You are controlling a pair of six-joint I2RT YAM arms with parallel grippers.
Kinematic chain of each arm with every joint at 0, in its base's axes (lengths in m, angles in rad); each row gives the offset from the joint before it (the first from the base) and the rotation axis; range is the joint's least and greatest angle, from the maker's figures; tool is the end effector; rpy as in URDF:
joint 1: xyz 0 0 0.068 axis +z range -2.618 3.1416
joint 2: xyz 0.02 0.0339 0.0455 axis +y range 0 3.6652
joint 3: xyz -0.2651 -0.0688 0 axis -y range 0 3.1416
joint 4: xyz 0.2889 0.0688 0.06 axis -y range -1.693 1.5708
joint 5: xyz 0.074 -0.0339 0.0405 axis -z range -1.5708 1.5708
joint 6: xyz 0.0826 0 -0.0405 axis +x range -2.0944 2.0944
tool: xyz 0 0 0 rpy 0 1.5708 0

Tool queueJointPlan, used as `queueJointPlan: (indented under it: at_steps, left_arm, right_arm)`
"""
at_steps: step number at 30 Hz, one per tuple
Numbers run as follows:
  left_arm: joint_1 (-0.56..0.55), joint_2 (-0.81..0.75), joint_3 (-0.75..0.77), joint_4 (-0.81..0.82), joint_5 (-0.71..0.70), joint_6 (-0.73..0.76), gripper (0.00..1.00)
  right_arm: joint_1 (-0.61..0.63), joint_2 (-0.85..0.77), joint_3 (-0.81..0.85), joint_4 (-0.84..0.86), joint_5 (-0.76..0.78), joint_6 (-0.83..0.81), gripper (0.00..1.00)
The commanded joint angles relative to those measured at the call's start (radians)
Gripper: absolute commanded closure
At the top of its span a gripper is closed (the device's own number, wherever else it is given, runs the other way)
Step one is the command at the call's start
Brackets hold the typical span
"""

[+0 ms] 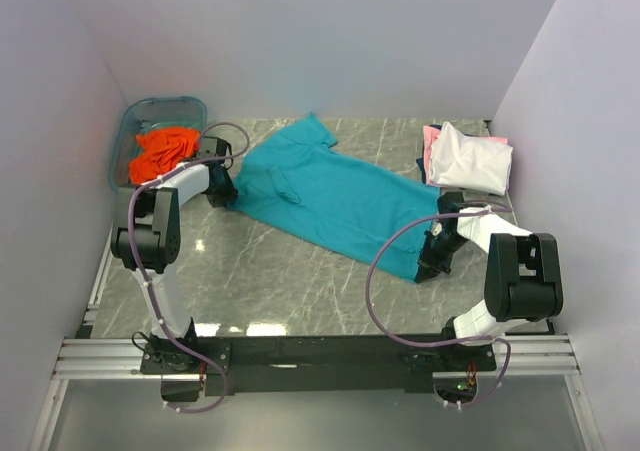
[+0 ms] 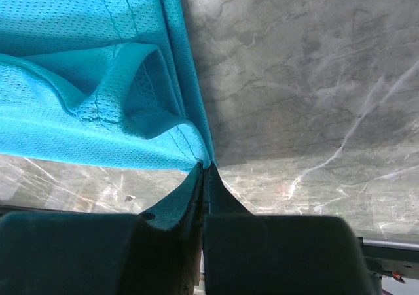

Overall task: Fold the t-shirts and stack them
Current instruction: Fold the tshirt

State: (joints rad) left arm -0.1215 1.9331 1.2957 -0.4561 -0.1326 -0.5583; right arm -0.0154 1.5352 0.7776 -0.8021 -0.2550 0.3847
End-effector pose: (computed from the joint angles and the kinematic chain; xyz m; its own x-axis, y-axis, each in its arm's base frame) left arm 0.4514 -0.0441 0.0992 -0.7795 -0.4338 -0.4518 -0.4163 0.8978 -0.1437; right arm 0.2637 0.0168 0.0696 -0.9222 0.3774 0.0844 0.3864 0.8911 0.2380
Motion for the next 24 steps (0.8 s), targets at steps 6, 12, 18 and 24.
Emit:
queueJointPlan:
  at_steps: [6, 12, 18, 24]
  left_arm:
    - [0.002, 0.032, -0.012, 0.027, -0.01, 0.008, 0.94]
    - [0.002, -0.016, -0.038, 0.022, -0.053, 0.018, 1.0]
    - [0.002, -0.082, -0.084, 0.013, -0.078, 0.006, 1.0]
    - [0.0, -0.138, -0.15, 0.01, -0.084, -0.017, 1.0]
  right_arm:
    - [0.006, 0.008, 0.023, -0.032, 0.039, -0.003, 1.0]
    - [0.006, -0.026, 0.022, -0.075, 0.057, 0.017, 1.0]
    - [0.006, -0.064, 0.008, -0.117, 0.053, 0.042, 1.0]
    - [0.008, -0.069, -0.006, -0.14, 0.057, 0.069, 1.0]
